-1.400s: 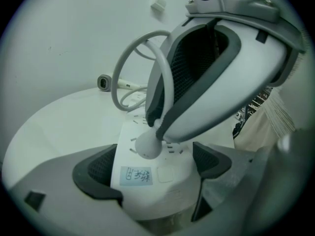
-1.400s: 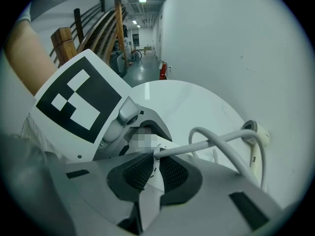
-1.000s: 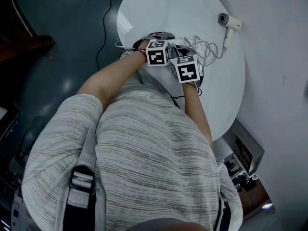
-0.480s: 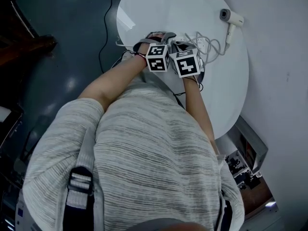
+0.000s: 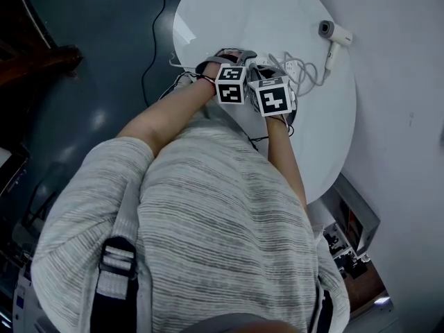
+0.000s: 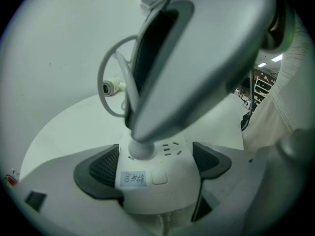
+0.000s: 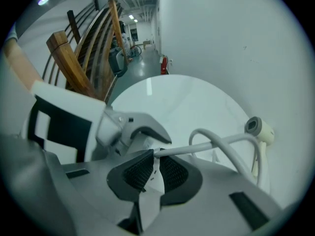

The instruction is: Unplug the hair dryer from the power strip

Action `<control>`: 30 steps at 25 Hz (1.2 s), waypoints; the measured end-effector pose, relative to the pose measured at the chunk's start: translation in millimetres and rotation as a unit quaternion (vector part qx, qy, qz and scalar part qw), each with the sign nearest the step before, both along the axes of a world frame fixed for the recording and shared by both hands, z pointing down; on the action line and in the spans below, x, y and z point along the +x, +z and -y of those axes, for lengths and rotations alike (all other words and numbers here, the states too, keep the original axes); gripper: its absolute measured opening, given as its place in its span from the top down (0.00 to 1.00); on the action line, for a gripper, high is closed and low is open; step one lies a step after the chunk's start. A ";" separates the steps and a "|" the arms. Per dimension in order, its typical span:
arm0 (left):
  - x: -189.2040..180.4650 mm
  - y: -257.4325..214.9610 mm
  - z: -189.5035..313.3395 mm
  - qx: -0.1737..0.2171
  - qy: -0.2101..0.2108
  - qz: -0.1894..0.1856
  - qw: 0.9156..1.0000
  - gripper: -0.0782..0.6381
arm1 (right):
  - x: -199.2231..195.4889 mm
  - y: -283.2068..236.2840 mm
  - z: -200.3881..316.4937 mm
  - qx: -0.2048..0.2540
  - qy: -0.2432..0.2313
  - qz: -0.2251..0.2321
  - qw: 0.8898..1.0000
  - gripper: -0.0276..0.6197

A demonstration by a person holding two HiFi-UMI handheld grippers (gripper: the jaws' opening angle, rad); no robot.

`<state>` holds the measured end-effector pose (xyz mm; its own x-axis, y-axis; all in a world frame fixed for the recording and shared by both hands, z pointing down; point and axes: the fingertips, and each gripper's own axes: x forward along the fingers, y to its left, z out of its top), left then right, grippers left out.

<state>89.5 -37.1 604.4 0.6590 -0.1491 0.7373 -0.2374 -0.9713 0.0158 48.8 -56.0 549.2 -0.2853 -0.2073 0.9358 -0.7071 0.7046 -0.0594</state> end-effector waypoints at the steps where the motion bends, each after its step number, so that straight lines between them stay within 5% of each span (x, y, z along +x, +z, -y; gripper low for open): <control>1: -0.5 0.0 1.2 0.001 0.000 0.001 1.000 0.24 | -2.8 -15.1 8.9 0.019 0.015 0.022 0.999 0.88; 6: -1.1 6.5 -0.1 -0.004 -0.002 0.005 1.000 0.24 | 2.9 -94.9 39.5 0.082 0.052 0.099 0.990 0.88; 13: 1.1 9.6 -3.8 -0.010 -0.001 0.005 1.000 0.23 | 53.3 -117.3 29.7 0.117 0.146 0.153 0.970 0.88; 20: -8.1 8.2 -2.2 -0.055 0.016 -0.009 0.998 0.23 | 99.7 -62.2 -10.1 0.070 0.215 0.145 0.963 0.87; 24: -13.3 -16.6 16.9 -0.087 0.005 -0.072 0.994 0.23 | 106.4 -19.0 -35.1 0.023 0.194 0.141 0.971 0.87; 26: -16.0 -27.2 36.0 -0.156 -0.037 -0.131 0.978 0.23 | 101.9 -2.9 -46.8 -0.002 0.180 0.141 0.973 0.87; 30: -15.1 -36.2 80.7 -0.320 -0.137 -0.222 0.911 0.30 | 92.5 10.9 -56.8 -0.052 0.160 0.149 0.974 0.87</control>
<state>74.4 -117.8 568.2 0.9160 0.0133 0.4009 -0.3021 -0.6346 0.7114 141.3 0.8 560.0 -0.4841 -0.2395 0.8416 -0.8298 0.4308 -0.3548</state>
